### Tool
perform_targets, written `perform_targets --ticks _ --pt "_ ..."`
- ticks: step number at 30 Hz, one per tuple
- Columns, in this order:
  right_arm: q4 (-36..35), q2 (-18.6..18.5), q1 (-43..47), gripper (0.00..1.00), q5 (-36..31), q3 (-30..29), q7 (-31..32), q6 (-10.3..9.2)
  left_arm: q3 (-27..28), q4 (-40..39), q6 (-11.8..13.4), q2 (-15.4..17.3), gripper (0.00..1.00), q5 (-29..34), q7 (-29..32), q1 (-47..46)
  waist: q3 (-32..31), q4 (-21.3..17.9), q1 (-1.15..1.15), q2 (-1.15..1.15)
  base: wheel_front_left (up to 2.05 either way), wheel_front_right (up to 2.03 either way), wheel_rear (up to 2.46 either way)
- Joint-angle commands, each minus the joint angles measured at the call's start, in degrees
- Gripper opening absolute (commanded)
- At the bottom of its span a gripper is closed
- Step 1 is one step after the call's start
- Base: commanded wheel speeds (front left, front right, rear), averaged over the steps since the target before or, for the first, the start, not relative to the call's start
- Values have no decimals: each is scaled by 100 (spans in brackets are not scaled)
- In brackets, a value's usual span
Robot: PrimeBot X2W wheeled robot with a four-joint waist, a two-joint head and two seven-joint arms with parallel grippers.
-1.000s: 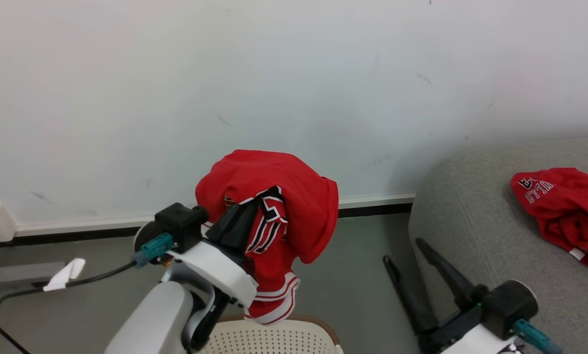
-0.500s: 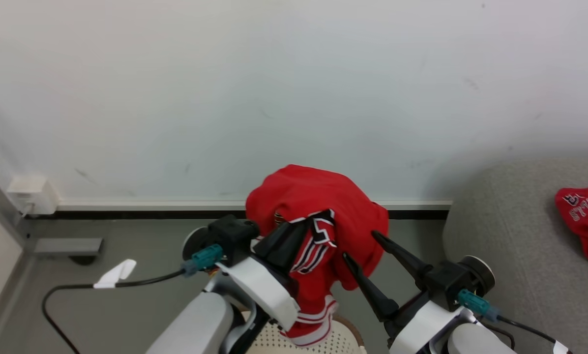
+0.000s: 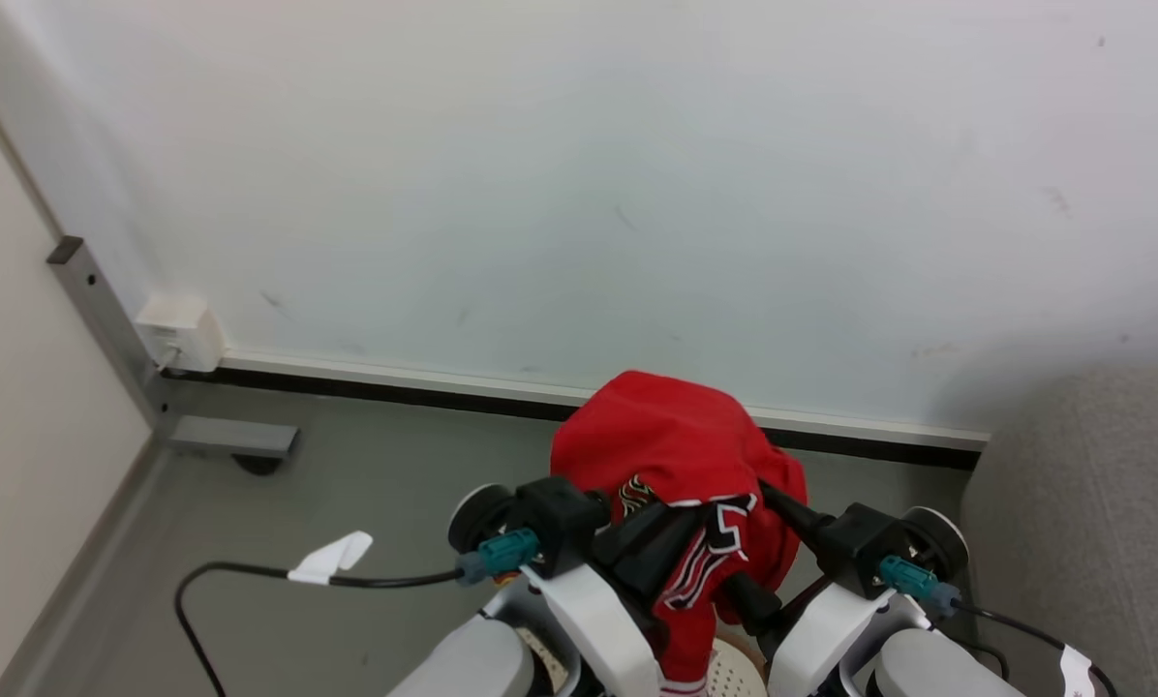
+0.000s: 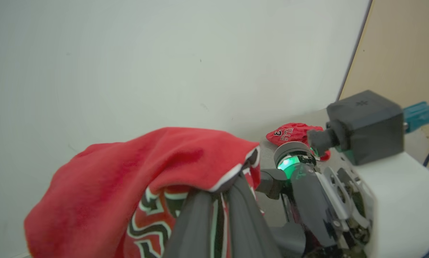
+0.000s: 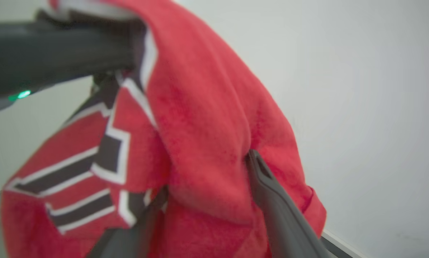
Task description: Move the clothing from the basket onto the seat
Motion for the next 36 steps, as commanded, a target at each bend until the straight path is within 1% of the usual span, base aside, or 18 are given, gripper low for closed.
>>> perform_targets --ticks 1,6,7,8,9,10,15,21,26,30,31,32,33,34,35,36 --pt "41 -24 -105 100 75 50 8 -15 -32 5 -28 1 0 -50 10 21 -25 92 0 0 0 0 0" --pt "164 -45 -225 100 228 196 8 -15 -242 66 -32 23 0 -133 -7 38 -57 231 0 0 0 0 0" --pt "181 -42 -255 94 280 225 8 -15 -277 95 -33 45 0 -192 -21 48 -68 260 0 0 0 0 0" --pt "186 -41 -260 49 290 240 8 -15 -289 105 -34 56 0 -213 -32 47 -72 270 0 0 0 0 0" --pt "186 -41 -260 49 290 240 8 -15 -289 105 -34 56 0 -213 -32 47 -72 270 0 0 0 0 0" --pt "164 -52 -265 0 339 282 8 -15 -304 121 -36 74 0 -257 -55 37 -77 278 0 0 0 0 0" --pt "100 -92 -262 0 417 336 8 -15 -292 150 -29 101 0 -289 -82 26 -81 242 0 0 0 0 0" --pt "-31 -130 -260 0 510 178 7 -15 -247 201 32 135 0 -308 -132 3 -54 118 0 0 0 0 0" --pt "-204 -154 -95 0 879 -20 6 -15 -214 260 87 172 0 -316 -166 18 -39 1 0 0 0 0 0" --pt "-319 -281 -55 0 1054 -182 6 -15 -252 288 101 167 0 -337 -167 64 -45 -109 0 0 0 0 0" --pt "-347 -292 -28 0 1099 -239 6 -15 -264 290 105 158 10 -342 -175 77 -47 -143 0 0 0 0 0" --pt "-373 -298 6 0 1146 -300 6 -15 -274 287 106 147 38 -356 -181 91 -46 -178 0 0 0 0 0" --pt "-408 -310 29 0 1180 -373 6 -15 -278 283 112 141 60 -367 -187 103 -43 -220 0 0 0 0 0" --pt "-438 -326 44 0 1206 -440 6 -15 -287 279 110 140 92 -365 -195 104 -38 -262 0 0 0 0 0" --pt "-463 -333 55 0 1232 -511 6 -15 -297 274 108 140 100 -374 -198 103 -33 -308 0 0 0 0 0" --pt "-489 -343 52 0 1233 -571 6 -15 -310 268 107 139 100 -384 -194 104 -27 -355 0 0 0 0 0"
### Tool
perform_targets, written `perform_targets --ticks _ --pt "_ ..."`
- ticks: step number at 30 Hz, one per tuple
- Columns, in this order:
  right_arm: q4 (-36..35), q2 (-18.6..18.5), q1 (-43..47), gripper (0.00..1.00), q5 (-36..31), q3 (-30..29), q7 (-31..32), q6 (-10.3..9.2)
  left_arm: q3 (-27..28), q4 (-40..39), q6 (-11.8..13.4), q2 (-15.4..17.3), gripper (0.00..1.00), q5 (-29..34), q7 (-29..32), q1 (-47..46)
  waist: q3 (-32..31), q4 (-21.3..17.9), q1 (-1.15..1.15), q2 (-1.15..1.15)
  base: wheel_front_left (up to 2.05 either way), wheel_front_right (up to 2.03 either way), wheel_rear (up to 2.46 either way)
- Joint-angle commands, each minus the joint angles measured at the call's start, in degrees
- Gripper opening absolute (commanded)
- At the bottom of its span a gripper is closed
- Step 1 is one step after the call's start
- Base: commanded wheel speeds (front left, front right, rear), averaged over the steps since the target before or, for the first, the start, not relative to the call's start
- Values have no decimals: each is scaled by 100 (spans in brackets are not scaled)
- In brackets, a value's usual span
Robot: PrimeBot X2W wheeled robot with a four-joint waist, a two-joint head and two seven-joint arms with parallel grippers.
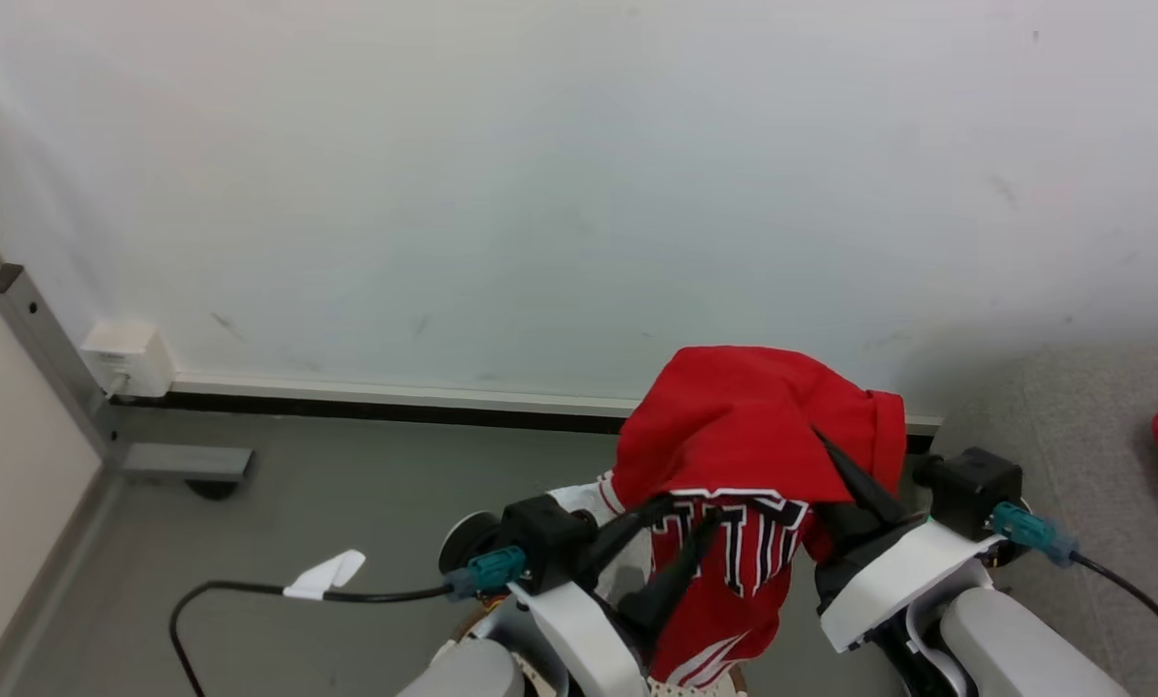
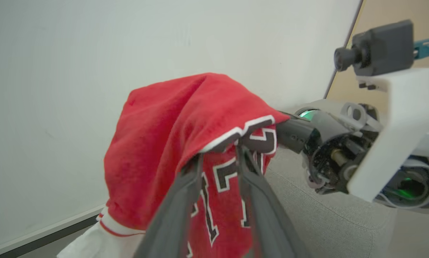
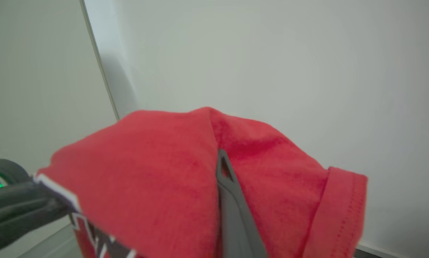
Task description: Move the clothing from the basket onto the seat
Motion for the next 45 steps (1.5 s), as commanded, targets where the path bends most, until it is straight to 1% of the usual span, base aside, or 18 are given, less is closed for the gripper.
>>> perform_targets --ticks 1,9,21,25,30,38,45 --pt "-46 -54 31 0 23 -97 3 -15 -13 -1 -2 13 100 -38 -31 47 18 -112 0 0 0 0 0" --pt "-221 -251 -22 0 43 -578 3 -15 -73 -87 40 34 100 -45 -56 43 109 -670 0 0 0 0 0" --pt "-516 -741 -18 0 -154 -1300 4 -15 -117 -98 157 198 100 206 -162 -130 318 -1825 0 0 0 0 0" --pt "-619 -825 95 0 -203 -1515 4 -15 -161 -41 241 296 100 362 -220 -215 415 -2198 0 0 0 0 0" --pt "-756 -898 240 0 -158 -1798 4 -15 -168 30 266 327 100 402 -274 -264 560 -2585 0 0 0 0 0" --pt "-990 -850 582 0 -192 -2191 4 -15 -152 93 286 388 100 422 -339 -324 721 -3053 0 0 0 0 0" --pt "-1166 -824 730 0 -275 -2368 4 -15 -143 92 310 448 100 440 -359 -372 822 -3232 0 0 0 0 0"
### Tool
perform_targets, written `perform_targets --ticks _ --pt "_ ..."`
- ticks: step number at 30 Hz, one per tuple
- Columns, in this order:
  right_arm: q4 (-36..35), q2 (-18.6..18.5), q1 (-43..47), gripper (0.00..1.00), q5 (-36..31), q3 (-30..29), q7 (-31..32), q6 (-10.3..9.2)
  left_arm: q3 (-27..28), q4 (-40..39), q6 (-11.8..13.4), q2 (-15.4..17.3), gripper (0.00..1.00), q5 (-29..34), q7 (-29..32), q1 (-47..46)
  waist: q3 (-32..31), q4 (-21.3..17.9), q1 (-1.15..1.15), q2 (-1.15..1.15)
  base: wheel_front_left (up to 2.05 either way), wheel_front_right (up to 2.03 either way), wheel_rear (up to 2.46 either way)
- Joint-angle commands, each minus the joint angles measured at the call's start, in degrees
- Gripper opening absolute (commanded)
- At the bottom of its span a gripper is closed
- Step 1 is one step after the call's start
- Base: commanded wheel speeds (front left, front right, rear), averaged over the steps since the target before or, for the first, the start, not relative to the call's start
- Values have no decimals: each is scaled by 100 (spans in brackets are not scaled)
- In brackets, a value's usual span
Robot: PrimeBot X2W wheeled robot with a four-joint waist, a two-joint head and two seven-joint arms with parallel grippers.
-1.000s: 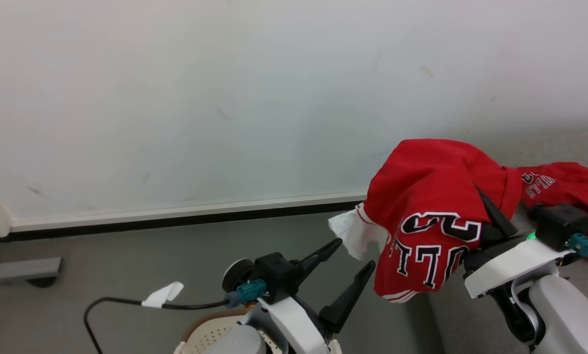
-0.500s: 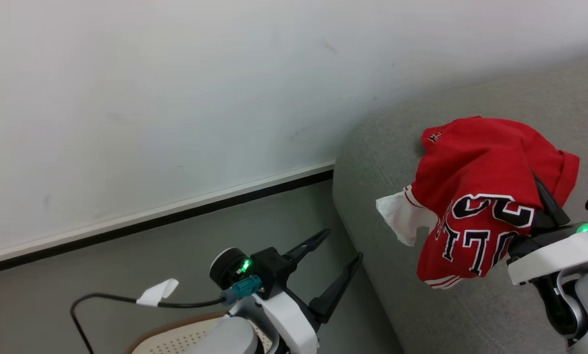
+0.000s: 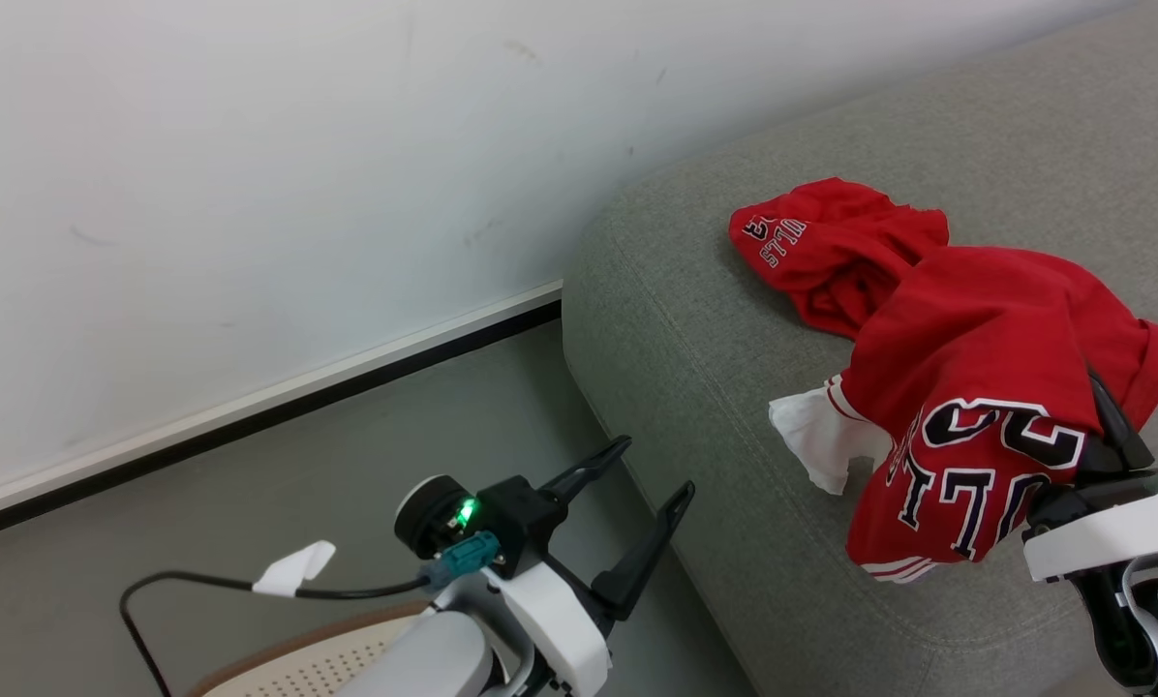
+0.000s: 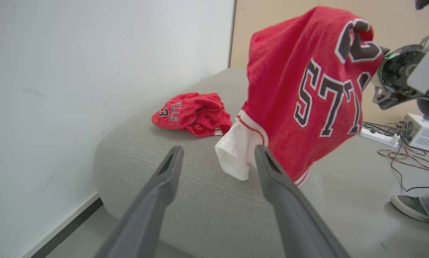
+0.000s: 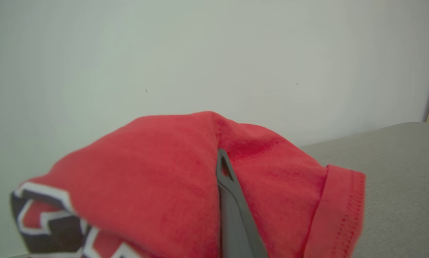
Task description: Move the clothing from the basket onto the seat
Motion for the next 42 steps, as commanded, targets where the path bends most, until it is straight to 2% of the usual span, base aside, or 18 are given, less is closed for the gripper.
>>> perform_targets --ticks 1,7,15,24,31,34,42 --pt "-53 -5 34 0 -49 -55 7 -15 -3 2 5 50 100 48 -31 -54 37 -36 0 0 0 0 0" --pt "-157 29 -63 0 19 -163 68 -15 -37 7 -7 73 100 17 -21 -72 108 -19 0 0 0 0 0" --pt "-210 -172 -487 0 279 -466 204 -15 -61 -148 -48 121 100 1 113 -239 461 206 0 0 0 0 0" --pt "-7 -719 -1246 0 705 -923 375 -15 -28 -603 -22 390 100 178 385 -636 1352 605 0 0 0 0 0" --pt "565 -1257 -1937 0 1028 -1126 558 -15 55 -967 4 575 100 327 358 -971 2112 857 0 0 0 0 0" --pt "918 -1517 -2241 0 948 -1026 696 -15 82 -1088 14 624 100 406 370 -1168 2470 966 0 0 0 0 0" --pt "1761 -1787 -3001 0 1445 -960 983 -15 121 -1274 -10 671 100 526 368 -1506 3179 1141 0 0 0 0 0"
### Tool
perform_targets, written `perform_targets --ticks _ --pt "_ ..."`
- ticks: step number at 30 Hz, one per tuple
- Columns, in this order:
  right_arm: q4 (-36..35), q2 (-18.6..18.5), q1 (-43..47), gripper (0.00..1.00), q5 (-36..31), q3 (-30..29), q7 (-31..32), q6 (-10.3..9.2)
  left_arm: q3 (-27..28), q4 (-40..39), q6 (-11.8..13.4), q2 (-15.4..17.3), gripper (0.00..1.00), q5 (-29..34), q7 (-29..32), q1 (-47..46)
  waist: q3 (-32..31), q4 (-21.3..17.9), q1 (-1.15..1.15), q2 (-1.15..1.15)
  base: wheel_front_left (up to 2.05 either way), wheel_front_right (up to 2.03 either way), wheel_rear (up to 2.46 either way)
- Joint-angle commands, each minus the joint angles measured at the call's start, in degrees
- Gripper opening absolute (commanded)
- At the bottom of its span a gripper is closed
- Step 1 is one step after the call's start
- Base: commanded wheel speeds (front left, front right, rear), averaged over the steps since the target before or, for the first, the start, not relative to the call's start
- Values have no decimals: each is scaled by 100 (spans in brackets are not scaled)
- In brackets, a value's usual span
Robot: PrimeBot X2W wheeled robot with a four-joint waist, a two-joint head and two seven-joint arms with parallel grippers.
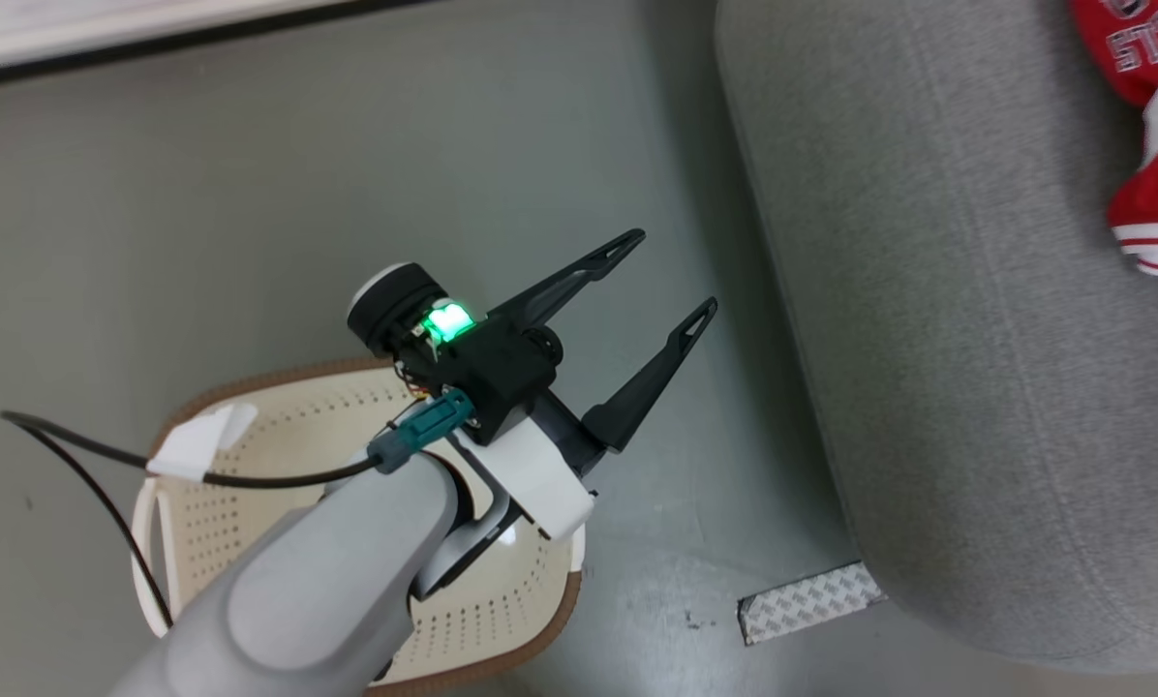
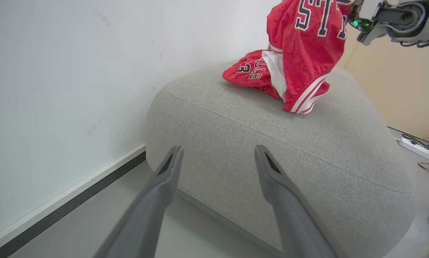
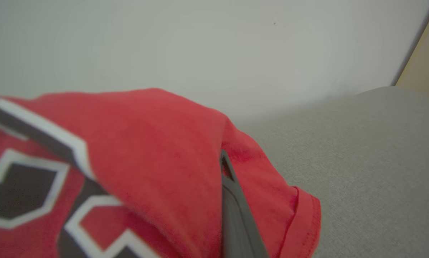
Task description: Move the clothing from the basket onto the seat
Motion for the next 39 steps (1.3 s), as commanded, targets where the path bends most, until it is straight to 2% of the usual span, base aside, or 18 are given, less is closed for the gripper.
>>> perform_targets --ticks 1,7,14,18,19,20,22,23,32,39 --pt "150 -97 -158 0 82 27 79 -15 18 -29 -11 24 100 108 -27 -97 288 144 -1 0 0 0 0" --pt "677 -261 -472 0 246 414 647 -15 18 9 -9 14 100 92 -65 -191 485 225 -1 0 0 0 0" --pt "1274 -199 -726 0 591 768 1761 -15 43 103 18 -24 100 -6 -165 -220 494 255 -1 0 0 0 0" --pt "1450 -243 -843 0 628 899 2063 -15 57 182 28 -53 100 -38 -265 -211 379 292 -1 0 0 0 0" --pt "1477 -268 -863 4 620 924 2085 -15 61 208 37 -68 100 -55 -279 -198 341 301 -1 0 0 0 0" --pt "1497 -284 -884 22 617 943 2112 -15 62 239 39 -78 100 -67 -306 -177 299 306 -1 0 0 0 0" --pt "1531 -293 -927 53 613 1002 2155 -15 55 304 36 -109 100 -100 -334 -122 201 312 -1 0 0 0 0" --pt "1546 -294 -934 100 594 1037 2172 -15 48 339 34 -121 100 -115 -351 -89 139 312 -1 0 0 0 0" --pt "1611 -222 -535 100 482 1610 2613 -15 118 689 73 -238 100 -356 -504 341 -865 240 -1 0 0 0 0" --pt "1049 -407 -54 100 409 2071 2629 -15 303 849 164 -289 100 -523 -544 855 -1809 234 -1 0 0 0 0"
